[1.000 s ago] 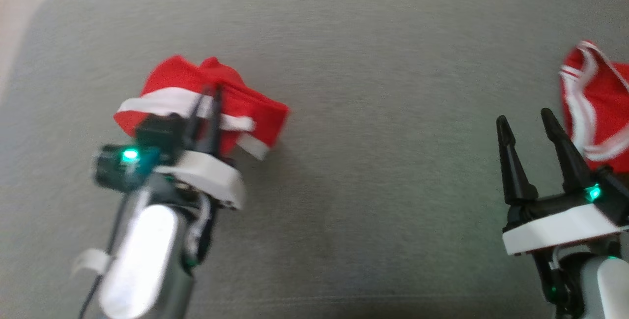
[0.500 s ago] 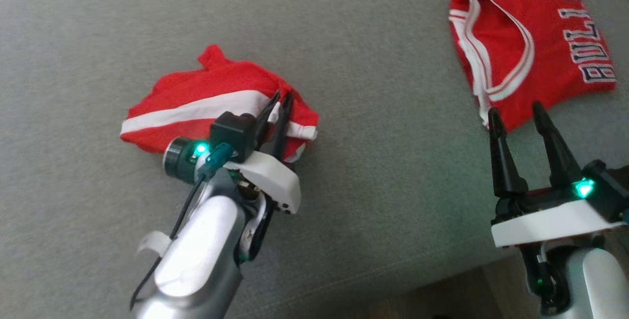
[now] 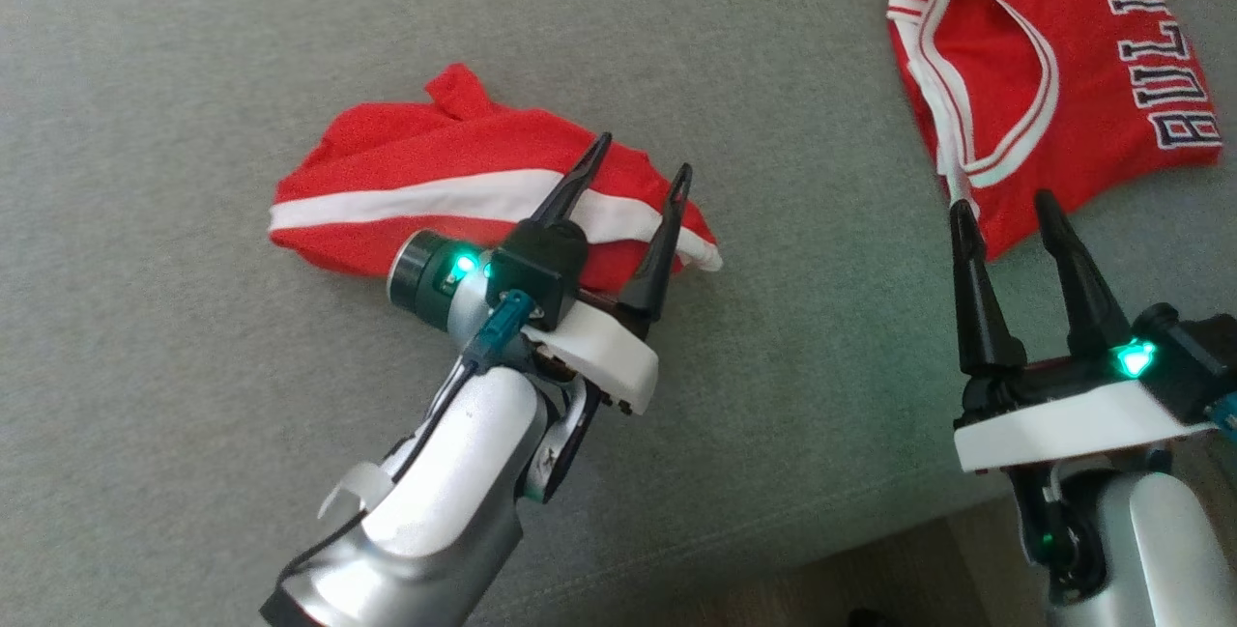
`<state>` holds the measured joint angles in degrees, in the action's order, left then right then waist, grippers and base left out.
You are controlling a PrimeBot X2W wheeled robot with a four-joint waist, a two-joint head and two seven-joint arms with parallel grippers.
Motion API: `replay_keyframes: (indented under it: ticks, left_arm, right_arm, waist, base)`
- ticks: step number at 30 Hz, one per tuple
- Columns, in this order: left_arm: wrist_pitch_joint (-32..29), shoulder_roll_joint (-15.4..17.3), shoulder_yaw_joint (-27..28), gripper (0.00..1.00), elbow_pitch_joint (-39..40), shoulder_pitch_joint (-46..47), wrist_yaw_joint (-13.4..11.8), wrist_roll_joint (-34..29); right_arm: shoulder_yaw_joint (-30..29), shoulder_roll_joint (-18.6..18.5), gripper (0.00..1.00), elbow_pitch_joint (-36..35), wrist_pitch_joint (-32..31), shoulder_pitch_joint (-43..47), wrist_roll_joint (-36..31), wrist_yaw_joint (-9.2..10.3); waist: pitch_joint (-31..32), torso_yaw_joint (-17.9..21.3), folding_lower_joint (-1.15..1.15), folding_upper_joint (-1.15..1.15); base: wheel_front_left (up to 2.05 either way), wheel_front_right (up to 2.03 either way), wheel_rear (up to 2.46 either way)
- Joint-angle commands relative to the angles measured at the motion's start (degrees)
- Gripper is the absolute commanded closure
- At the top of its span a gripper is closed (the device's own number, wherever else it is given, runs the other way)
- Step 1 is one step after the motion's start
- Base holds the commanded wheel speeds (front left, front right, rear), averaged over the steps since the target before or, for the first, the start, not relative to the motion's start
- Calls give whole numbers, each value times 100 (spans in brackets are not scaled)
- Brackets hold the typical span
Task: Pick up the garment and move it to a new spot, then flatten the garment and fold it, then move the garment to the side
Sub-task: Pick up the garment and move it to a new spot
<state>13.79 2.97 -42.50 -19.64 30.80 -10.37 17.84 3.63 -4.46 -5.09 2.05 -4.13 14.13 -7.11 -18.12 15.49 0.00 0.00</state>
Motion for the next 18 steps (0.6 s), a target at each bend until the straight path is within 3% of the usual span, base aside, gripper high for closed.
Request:
replay_keyframes:
  ticks: [1,11,18]
  left_arm:
    - [85,15,121,0,305,132,-76,-113]
    - [119,540,896,0,1187,-471,-548,-278]
    - [119,902,1613,0,1500,-981,-711,-183]
  right_arm:
    - [112,-73,0,-179,41,-52,-12,-37]
    - [105,-215,0,-293,-176,129,-68,-37]
    - [60,-290,0,-397,-309,195,-85,-37]
  waist:
    - [163,-169,0,0]
    - [510,-802,0,0]
    - [618,-1120,0,0]
  base:
    - [0,0,0]
    - [0,0,0]
    - [0,0,0]
